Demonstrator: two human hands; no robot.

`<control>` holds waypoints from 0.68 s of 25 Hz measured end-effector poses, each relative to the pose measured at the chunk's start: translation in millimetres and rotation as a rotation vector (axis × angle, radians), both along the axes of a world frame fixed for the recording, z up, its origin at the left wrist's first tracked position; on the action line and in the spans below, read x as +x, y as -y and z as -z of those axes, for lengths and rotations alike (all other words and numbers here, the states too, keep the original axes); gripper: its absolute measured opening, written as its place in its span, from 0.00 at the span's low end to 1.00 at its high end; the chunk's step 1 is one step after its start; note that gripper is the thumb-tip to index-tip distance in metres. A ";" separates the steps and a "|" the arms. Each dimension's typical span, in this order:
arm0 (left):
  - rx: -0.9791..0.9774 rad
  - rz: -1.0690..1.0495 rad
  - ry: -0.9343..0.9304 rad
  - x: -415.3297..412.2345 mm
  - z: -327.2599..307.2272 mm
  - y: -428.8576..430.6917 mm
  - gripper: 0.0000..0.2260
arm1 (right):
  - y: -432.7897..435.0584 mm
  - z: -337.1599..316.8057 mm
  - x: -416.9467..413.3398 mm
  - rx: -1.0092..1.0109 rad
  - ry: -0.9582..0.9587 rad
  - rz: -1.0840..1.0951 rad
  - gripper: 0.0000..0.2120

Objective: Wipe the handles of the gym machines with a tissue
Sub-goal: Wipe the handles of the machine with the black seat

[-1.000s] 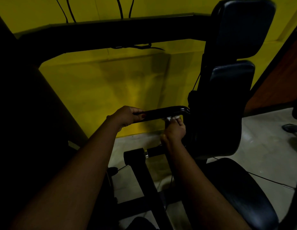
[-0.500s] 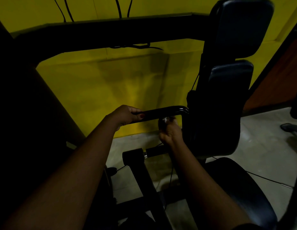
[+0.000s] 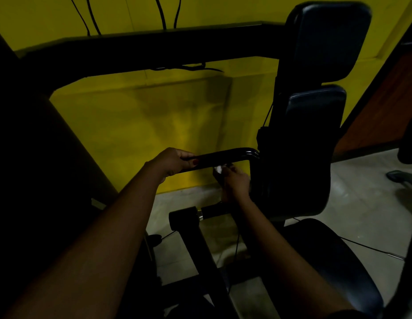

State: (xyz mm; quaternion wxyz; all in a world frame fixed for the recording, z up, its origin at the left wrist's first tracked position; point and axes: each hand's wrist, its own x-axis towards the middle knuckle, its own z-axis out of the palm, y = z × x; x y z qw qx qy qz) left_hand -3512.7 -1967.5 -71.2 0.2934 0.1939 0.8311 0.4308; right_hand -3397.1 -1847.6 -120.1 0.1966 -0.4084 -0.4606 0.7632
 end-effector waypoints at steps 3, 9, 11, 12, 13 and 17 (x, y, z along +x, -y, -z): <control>-0.011 -0.004 -0.021 -1.4 1.7 0.8 0.17 | 11.7 13.2 16.3 0.373 0.037 0.274 0.05; -0.033 -0.015 -0.046 -1.3 3.9 1.9 0.17 | -31.1 -15.8 13.3 1.300 0.150 0.309 0.12; -0.031 -0.011 -0.045 -1.5 3.8 2.1 0.17 | -34.9 -29.9 2.7 1.514 0.529 -0.050 0.13; -0.028 -0.009 -0.041 -2.0 3.6 1.8 0.16 | -33.0 -36.7 -3.6 1.612 0.670 -0.236 0.13; -0.027 -0.008 -0.038 -2.2 3.2 1.7 0.16 | -31.9 -43.4 -10.4 1.679 0.690 -0.380 0.13; -0.083 0.073 -0.071 0.2 1.7 4.0 0.17 | -40.5 -58.3 -20.7 1.732 0.324 -0.734 0.15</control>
